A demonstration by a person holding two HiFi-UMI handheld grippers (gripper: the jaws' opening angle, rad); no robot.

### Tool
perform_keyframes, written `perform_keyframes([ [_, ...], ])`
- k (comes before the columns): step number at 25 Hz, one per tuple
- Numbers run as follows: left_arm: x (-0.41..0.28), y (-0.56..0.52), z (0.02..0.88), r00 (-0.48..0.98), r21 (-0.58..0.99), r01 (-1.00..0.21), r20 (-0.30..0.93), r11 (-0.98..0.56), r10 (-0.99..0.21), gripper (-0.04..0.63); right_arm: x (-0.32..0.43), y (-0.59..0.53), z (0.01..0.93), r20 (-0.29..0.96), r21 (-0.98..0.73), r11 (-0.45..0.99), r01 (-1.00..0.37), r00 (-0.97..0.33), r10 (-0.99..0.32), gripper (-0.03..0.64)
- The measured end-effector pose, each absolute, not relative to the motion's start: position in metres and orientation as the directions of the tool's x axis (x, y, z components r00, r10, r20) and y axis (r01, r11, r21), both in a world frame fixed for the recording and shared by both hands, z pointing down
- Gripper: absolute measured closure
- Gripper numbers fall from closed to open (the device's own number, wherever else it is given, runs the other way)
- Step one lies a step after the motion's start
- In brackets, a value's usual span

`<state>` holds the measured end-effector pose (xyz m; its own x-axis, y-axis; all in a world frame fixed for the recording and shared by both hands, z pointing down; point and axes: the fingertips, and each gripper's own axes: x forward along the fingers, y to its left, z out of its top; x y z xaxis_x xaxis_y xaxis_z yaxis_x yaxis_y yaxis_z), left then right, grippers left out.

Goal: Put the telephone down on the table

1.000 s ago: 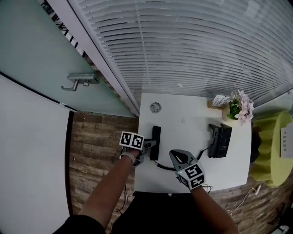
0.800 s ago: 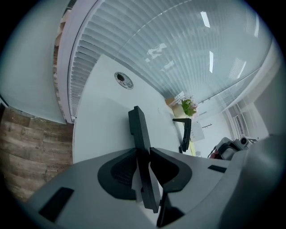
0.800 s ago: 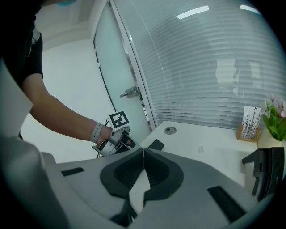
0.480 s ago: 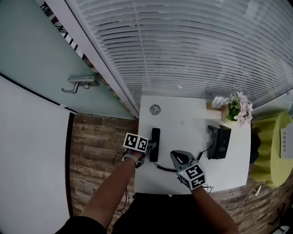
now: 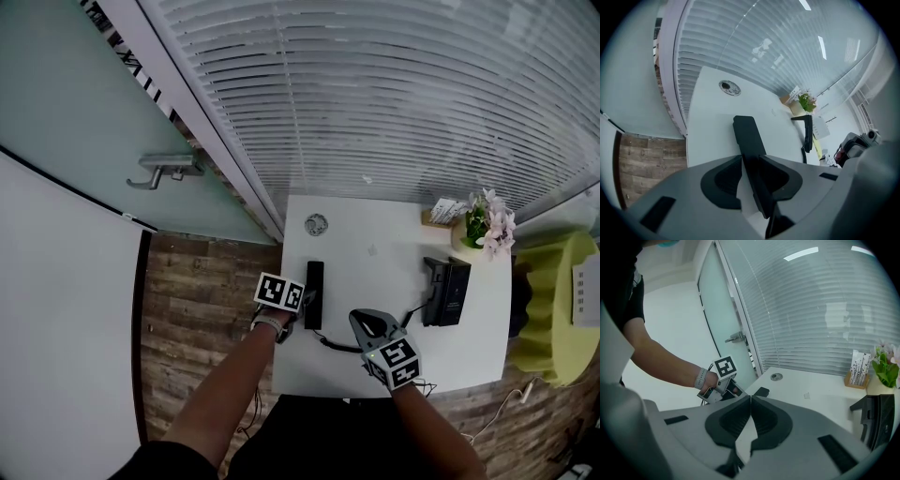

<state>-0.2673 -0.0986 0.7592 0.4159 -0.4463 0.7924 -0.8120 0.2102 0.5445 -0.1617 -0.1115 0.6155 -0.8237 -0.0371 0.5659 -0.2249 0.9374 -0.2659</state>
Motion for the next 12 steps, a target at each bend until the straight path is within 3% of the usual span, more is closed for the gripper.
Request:
perform_keyframes([
  [12, -0.277, -0.098, 0.711, 0.258, 0.455, -0.869, 0.749, 0.191, -0.610, 0.474, -0.146, -0.115, 0.605, 0.542, -0.251, 0.943, -0.220, -0.839, -0.052, 0.594],
])
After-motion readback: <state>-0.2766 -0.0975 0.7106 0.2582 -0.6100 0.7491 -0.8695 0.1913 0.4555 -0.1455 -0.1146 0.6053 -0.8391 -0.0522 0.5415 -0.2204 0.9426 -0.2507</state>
